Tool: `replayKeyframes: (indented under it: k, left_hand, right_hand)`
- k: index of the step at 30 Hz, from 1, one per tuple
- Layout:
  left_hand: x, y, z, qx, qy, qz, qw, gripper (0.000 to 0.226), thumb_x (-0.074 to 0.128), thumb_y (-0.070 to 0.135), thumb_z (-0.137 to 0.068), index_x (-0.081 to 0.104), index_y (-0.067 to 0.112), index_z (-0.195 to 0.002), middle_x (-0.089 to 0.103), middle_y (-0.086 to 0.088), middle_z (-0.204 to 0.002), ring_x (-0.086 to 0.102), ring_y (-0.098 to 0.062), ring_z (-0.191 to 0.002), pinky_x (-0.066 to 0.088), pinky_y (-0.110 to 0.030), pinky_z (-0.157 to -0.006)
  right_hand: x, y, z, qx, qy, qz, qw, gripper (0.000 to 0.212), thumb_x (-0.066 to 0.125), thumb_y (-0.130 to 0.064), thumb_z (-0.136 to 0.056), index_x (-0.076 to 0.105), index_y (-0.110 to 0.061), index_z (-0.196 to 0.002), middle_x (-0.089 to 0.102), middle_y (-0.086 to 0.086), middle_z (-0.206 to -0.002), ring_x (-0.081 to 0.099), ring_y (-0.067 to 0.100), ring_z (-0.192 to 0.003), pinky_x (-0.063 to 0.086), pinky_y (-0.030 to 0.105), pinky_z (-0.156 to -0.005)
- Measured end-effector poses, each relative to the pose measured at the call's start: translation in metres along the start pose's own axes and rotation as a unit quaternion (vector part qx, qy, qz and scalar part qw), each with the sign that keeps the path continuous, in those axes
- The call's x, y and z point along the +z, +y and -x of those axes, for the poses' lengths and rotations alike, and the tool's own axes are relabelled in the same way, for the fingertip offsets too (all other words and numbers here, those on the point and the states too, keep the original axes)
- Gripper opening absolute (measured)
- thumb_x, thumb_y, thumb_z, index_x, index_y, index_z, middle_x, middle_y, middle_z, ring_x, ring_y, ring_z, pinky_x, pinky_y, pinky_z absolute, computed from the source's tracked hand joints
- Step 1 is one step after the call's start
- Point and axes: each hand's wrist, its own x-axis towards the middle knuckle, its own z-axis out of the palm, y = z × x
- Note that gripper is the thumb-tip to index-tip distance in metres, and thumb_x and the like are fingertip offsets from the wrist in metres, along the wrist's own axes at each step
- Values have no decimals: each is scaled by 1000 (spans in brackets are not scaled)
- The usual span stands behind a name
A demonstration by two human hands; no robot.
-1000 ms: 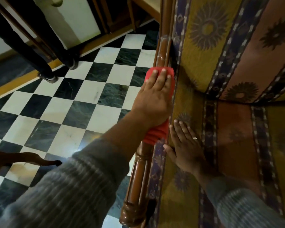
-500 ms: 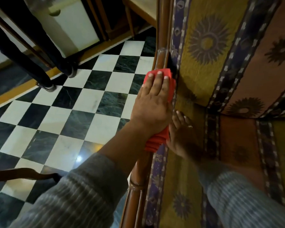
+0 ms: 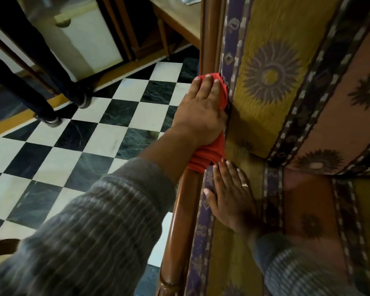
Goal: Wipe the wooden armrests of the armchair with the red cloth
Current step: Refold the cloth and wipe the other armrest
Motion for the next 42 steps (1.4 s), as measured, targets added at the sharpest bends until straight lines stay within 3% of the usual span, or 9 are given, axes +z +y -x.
replayKeyframes:
  k: [4, 8, 11, 18, 20, 24, 30, 36, 42]
  left_hand:
    - [3, 1, 3, -14, 18, 10, 1000, 66, 31, 39, -103, 6, 11, -158, 2, -10, -168, -7, -28, -155, 1, -41, -127]
    - [2, 7, 8, -69, 38, 100, 992, 60, 28, 36, -106, 8, 15, -158, 3, -5, -168, -5, -30, -155, 2, -38, -124]
    - [3, 12, 7, -97, 43, 88, 990, 61, 26, 36, -106, 7, 13, -158, 3, -8, -168, -3, -34, -154, 3, -43, -125]
    - [7, 8, 9, -9, 33, -38, 999, 71, 26, 47, -103, 3, 8, -158, -1, -12, -168, -10, -27, -154, -4, -42, -125]
    - [5, 6, 8, -12, 25, -21, 999, 73, 25, 51, -103, 2, 9, -158, -3, -11, -168, -10, -26, -154, -3, -42, -125]
    - [2, 4, 3, -25, 20, 16, 999, 65, 29, 36, -106, 3, 8, -158, -1, -11, -168, -8, -26, -155, 1, -39, -127]
    - [-2, 7, 7, -53, 21, 65, 996, 63, 30, 33, -107, 5, 7, -158, 0, -11, -168, -8, -28, -155, -2, -35, -125]
    - [6, 11, 20, -8, 23, -37, 999, 63, 30, 33, -103, 10, 10, -158, 3, -11, -168, -4, -28, -155, 0, -42, -125]
    - [-1, 8, 9, -36, 7, 11, 999, 71, 35, 35, -100, 6, 7, -158, 4, -12, -168, -2, -26, -155, 1, -37, -126]
  right_hand:
    - [1, -1, 0, 0, -5, -1, 1000, 76, 17, -60, -97, 26, -10, -153, 24, 11, -161, 13, 23, -152, 17, 45, -121]
    - [2, -2, 0, 4, -6, 3, 1000, 76, 17, -60, -96, 26, -11, -153, 23, 11, -162, 14, 23, -152, 17, 45, -121]
    - [5, -2, -1, 0, -11, 6, 1000, 76, 16, -60, -96, 29, -10, -152, 22, 11, -162, 12, 23, -152, 15, 45, -122]
    - [2, -1, 0, -1, -4, 3, 1000, 78, 14, -62, -96, 25, -11, -153, 22, 11, -162, 11, 23, -152, 11, 44, -122]
    - [1, -1, 0, -2, -8, 3, 1000, 80, 12, -65, -95, 21, -11, -154, 18, 11, -163, 8, 23, -152, 10, 44, -123]
    - [-1, -2, 1, -1, -7, 4, 1000, 82, 10, -65, -94, 17, -11, -155, 13, 10, -164, 6, 23, -153, 11, 45, -123]
    - [-5, -3, 3, 1, -6, -3, 1000, 83, 9, -65, -93, 15, -12, -156, 8, 9, -165, 4, 22, -153, 11, 44, -123]
    - [-3, -2, 3, -1, -7, 10, 1000, 83, 10, -66, -94, 17, -11, -155, 12, 11, -164, 6, 23, -153, 8, 43, -124]
    - [-4, -3, 2, 0, -11, 3, 1000, 85, 6, -66, -92, 16, -12, -156, 9, 10, -165, 4, 22, -153, 7, 43, -124]
